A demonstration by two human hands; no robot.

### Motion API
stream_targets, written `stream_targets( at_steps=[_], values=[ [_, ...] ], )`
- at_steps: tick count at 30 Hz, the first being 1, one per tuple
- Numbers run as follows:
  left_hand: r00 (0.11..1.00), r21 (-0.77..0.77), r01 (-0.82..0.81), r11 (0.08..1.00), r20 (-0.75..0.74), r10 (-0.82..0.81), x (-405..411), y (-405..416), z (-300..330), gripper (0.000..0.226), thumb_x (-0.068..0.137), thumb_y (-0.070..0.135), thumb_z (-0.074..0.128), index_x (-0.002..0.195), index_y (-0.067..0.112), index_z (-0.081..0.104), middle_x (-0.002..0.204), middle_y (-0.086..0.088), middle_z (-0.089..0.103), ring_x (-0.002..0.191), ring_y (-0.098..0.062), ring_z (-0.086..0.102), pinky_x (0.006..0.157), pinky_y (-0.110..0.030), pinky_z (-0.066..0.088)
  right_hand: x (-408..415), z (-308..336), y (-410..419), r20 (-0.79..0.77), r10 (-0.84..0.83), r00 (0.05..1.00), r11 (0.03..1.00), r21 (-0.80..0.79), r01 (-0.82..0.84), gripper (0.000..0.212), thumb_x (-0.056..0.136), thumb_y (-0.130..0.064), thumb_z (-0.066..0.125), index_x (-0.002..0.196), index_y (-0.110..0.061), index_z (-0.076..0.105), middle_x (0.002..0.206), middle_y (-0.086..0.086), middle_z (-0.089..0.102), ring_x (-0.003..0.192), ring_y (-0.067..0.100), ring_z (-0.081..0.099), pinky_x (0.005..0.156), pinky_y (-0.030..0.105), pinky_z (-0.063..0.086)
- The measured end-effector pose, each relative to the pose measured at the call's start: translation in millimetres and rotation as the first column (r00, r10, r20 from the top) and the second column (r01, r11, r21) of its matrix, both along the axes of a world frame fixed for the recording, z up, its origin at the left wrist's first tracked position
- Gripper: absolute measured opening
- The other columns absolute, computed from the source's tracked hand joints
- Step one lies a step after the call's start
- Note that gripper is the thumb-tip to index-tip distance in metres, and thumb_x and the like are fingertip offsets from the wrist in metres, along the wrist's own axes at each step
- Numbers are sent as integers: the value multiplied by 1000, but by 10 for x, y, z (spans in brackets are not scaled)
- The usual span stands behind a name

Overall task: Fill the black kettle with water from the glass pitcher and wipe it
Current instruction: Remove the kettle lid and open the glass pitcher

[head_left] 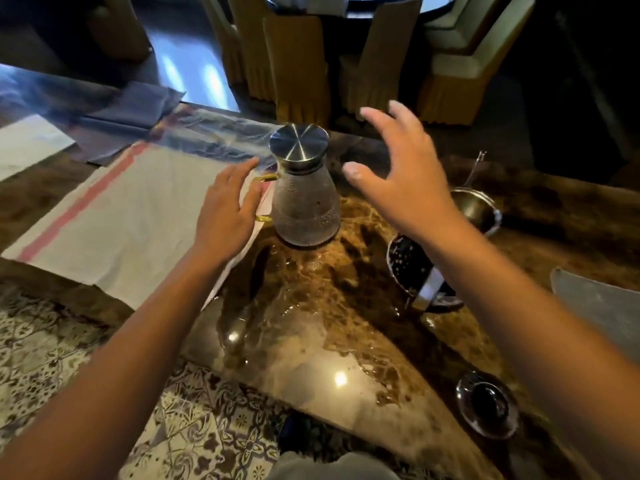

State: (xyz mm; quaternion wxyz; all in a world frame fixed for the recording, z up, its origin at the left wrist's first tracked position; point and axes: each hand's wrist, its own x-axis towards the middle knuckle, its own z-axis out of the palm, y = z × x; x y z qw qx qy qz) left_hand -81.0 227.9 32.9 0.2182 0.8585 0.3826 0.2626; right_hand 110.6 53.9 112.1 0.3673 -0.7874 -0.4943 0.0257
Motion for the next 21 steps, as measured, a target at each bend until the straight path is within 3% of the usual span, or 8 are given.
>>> stream_targets(
  at_steps=[3,6,10,13,15,17,19,21],
  values=[
    [994,-56,104,993,41,-102,59,168,-45,39,111,33,43,148,23,53,145,-5,61,128,-22,59,102,-33,47,-157,-95,555,60,9,998,998,-65,-5,69,95,-51,65,157,-36,38,172,5,18,158,31,15,122,50,27],
    [988,-60,126,990,94,-120,101,255,-136,29,110,33,45,133,26,61,117,5,71,103,-13,67,87,-27,52,-292,-162,983,157,0,988,993,-119,19,68,95,-58,61,156,-40,39,173,5,17,158,33,15,121,56,27],
    [965,-172,174,970,228,-132,118,269,-269,15,110,27,45,120,32,55,87,17,61,76,0,64,70,-17,52,-370,-265,1305,293,-7,956,969,-233,78,63,97,-62,52,155,-41,39,170,6,25,153,35,26,117,53,33],
    [923,-329,254,909,362,-127,118,289,-332,12,110,34,47,111,45,52,85,8,64,69,-1,61,64,-17,50,-371,-318,1383,377,-36,925,951,-272,148,60,97,-62,50,152,-39,42,161,5,40,143,34,38,110,50,39],
    [898,-372,287,883,426,-112,127,321,-403,15,108,41,48,111,54,54,98,5,67,79,-6,63,72,-31,56,-368,-314,1405,413,-45,910,949,-267,168,58,97,-61,50,149,-36,45,153,6,48,136,34,45,102,46,45],
    [887,-363,292,885,448,-108,136,329,-450,19,108,44,47,116,59,54,115,20,66,105,-5,65,92,-42,59,-362,-291,1436,452,-44,891,938,-289,193,59,97,-63,50,148,-34,44,145,8,53,128,33,51,91,42,49],
    [881,-362,301,882,460,-111,144,319,-446,24,109,40,46,126,53,57,126,27,63,122,-2,60,104,-42,55,-345,-253,1473,476,-39,879,922,-321,215,61,95,-65,51,146,-34,43,138,10,56,121,33,55,86,40,50],
    [876,-383,317,868,469,-113,148,316,-441,29,110,35,44,135,39,60,133,23,62,127,-1,57,108,-37,52,-327,-228,1484,468,-24,883,919,-337,203,62,94,-68,51,146,-34,43,136,9,56,118,33,57,85,41,49]
  ],
)
